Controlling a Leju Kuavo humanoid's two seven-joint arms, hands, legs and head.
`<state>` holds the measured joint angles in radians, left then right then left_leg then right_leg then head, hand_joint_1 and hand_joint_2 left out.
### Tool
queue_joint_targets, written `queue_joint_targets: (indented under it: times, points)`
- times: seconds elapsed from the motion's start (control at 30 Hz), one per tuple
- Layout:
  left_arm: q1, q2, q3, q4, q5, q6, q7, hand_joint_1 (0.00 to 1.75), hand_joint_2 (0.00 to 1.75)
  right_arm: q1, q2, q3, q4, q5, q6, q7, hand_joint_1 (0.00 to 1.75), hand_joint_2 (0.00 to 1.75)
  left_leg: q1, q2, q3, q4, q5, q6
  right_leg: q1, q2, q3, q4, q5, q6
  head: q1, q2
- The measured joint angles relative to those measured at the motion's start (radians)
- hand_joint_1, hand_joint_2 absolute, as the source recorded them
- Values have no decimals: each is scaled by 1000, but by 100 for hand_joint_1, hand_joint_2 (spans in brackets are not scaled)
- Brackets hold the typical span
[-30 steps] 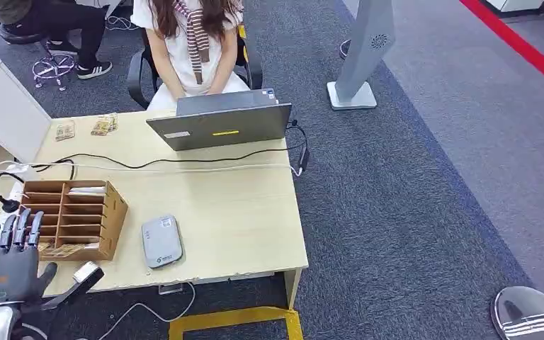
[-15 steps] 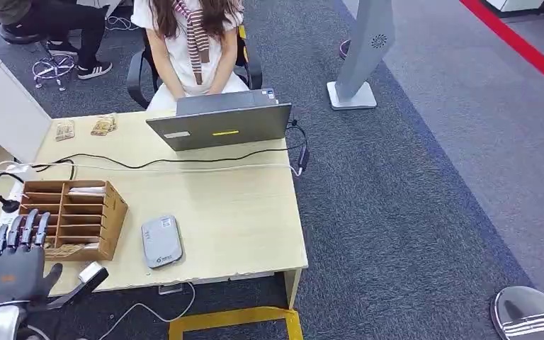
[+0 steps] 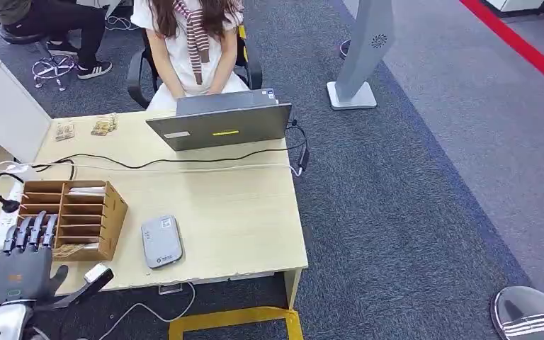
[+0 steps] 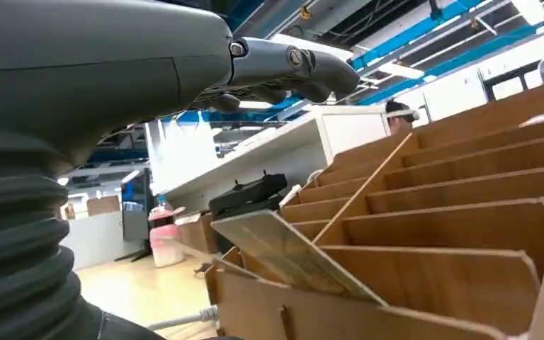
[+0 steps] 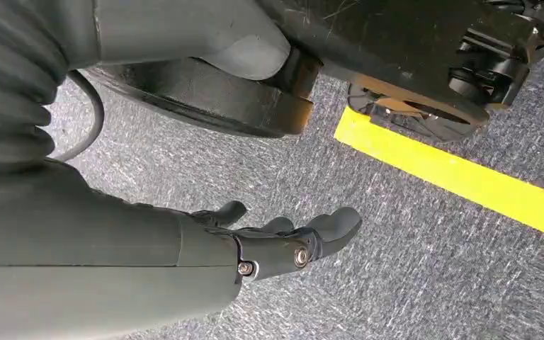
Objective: Pass the card to the sensor for recognition and then transmit it.
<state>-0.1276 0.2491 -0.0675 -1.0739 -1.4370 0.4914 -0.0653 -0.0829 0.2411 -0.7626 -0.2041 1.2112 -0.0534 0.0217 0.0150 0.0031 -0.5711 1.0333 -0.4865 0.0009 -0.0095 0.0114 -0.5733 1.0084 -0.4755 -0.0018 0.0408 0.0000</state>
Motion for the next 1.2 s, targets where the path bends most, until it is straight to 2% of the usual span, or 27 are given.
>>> queue_joint_targets:
  times: [0.27, 0.3, 0.33, 1.2]
  points:
    - [0, 0, -10, 1, 7, -23, 12, 0, 175, -1, 0, 0, 0, 2, 1, 1, 0, 175, 0, 0, 0, 0, 0, 0, 0, 0, 0, 0, 0, 0, 0, 0]
    - [0, 0, -10, 1, 7, -23, 12, 23, 175, -1, 0, 0, 0, 2, 1, 1, 0, 175, 0, 0, 0, 0, 0, 0, 0, 0, 0, 0, 0, 0, 0, 0]
    - [0, 1, -11, 1, 7, -24, 13, 175, 175, -1, 0, 0, 0, 2, 1, 1, 0, 175, 0, 0, 0, 0, 0, 0, 0, 0, 0, 0, 0, 0, 0, 0]
    - [-3, 13, -13, 1, 72, -66, -13, 175, 175, -2, 0, 0, 0, 4, 5, -2, 0, 175, 0, 0, 0, 0, 0, 0, 0, 0, 0, 0, 0, 0, 0, 0]
